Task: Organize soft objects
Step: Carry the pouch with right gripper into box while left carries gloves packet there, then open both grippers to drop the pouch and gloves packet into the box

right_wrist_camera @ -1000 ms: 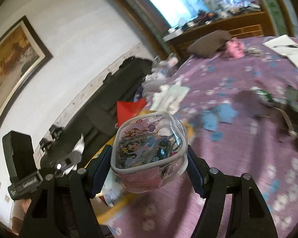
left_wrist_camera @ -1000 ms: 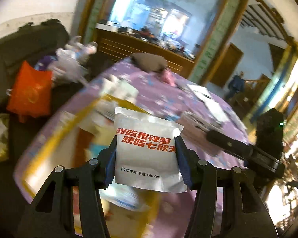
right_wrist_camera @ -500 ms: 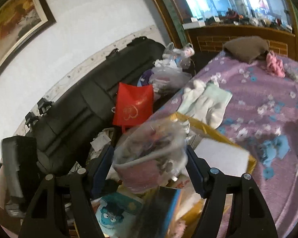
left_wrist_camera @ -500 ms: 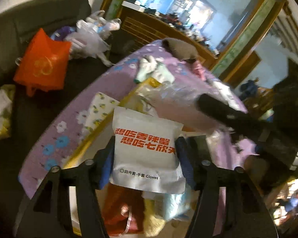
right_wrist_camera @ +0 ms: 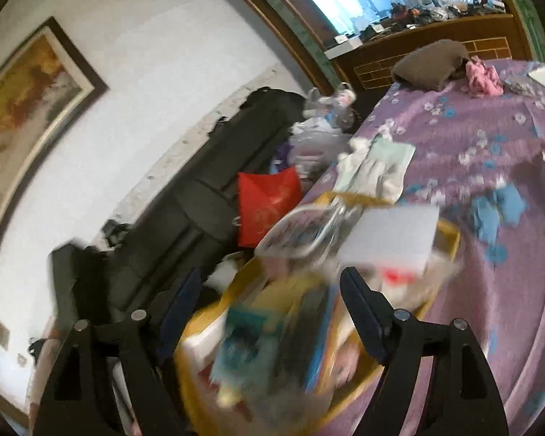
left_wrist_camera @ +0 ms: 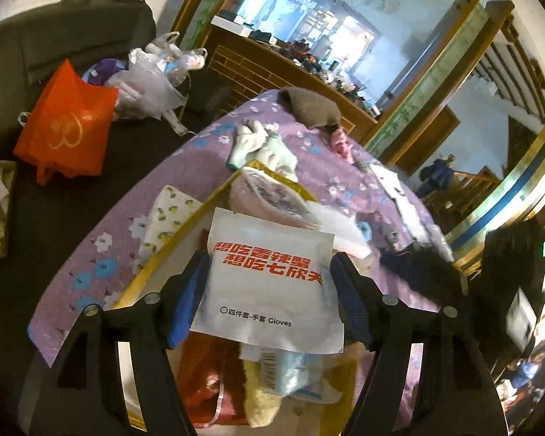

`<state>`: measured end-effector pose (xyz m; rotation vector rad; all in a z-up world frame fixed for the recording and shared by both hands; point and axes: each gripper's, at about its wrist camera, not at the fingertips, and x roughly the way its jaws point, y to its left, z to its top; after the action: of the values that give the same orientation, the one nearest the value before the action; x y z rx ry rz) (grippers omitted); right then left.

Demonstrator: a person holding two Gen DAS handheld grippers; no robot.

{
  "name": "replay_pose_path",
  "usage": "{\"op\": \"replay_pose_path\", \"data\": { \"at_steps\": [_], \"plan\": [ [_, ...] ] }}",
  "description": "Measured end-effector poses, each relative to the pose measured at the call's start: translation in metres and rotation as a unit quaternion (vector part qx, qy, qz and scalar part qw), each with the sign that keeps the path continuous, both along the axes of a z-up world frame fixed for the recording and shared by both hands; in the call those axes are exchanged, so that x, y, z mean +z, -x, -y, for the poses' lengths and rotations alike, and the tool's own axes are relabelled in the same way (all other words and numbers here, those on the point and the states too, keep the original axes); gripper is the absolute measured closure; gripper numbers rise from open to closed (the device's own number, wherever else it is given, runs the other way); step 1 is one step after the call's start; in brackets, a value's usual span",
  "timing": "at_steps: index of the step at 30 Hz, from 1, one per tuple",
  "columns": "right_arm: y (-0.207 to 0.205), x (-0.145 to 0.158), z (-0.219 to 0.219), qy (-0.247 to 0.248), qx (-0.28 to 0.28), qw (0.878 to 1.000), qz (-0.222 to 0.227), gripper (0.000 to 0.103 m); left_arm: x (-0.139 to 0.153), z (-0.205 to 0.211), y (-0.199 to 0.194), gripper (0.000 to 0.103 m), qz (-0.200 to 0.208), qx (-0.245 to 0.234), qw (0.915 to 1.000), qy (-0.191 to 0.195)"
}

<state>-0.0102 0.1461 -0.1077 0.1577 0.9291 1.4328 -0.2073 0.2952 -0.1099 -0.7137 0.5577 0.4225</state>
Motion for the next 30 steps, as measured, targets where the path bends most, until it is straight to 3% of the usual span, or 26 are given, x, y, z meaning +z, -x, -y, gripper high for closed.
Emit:
{"op": "replay_pose_path", "data": {
  "at_steps": [3,8,10,13,17,24,27,30],
  "plan": [
    [0.02,-0.012,0.029,-0.005,0.02,1.0,-0.017,0.024,-0.005,0.003,-0.004,0.033,-0.019,-0.002,0.9998,-0.001],
    [0.033,-0.029,0.059,0.051,-0.029,0.998,0.006,0.033,-0.013,0.009,-0.003,0.033,-0.026,0.003,0.9997,0.004],
    [0.033,-0.04,0.055,0.085,-0.028,0.996,-0.001,0.048,-0.013,0.013,-0.002,0.033,-0.027,0.008,0.9996,0.001],
    [0.033,-0.055,0.037,0.114,-0.011,0.993,-0.026,0.057,-0.016,0.019,-0.005,0.033,-0.044,0.01,0.9989,-0.011],
    [0.037,-0.063,0.018,0.152,-0.012,0.988,-0.012,0.071,-0.016,0.027,-0.007,0.033,-0.071,0.015,0.9966,-0.039],
    [0.018,-0.062,0.034,0.163,-0.04,0.986,-0.002,0.089,-0.021,0.023,-0.01,0.033,-0.061,-0.006,0.9977,0.03],
    [0.003,-0.061,0.049,0.167,-0.056,0.984,-0.006,0.093,-0.019,0.03,-0.012,0.033,-0.075,-0.007,0.9968,0.029],
    [-0.013,-0.059,0.066,0.175,-0.079,0.981,0.008,0.094,-0.013,0.046,-0.018,0.033,-0.109,-0.01,0.994,0.003]
  ]
}}
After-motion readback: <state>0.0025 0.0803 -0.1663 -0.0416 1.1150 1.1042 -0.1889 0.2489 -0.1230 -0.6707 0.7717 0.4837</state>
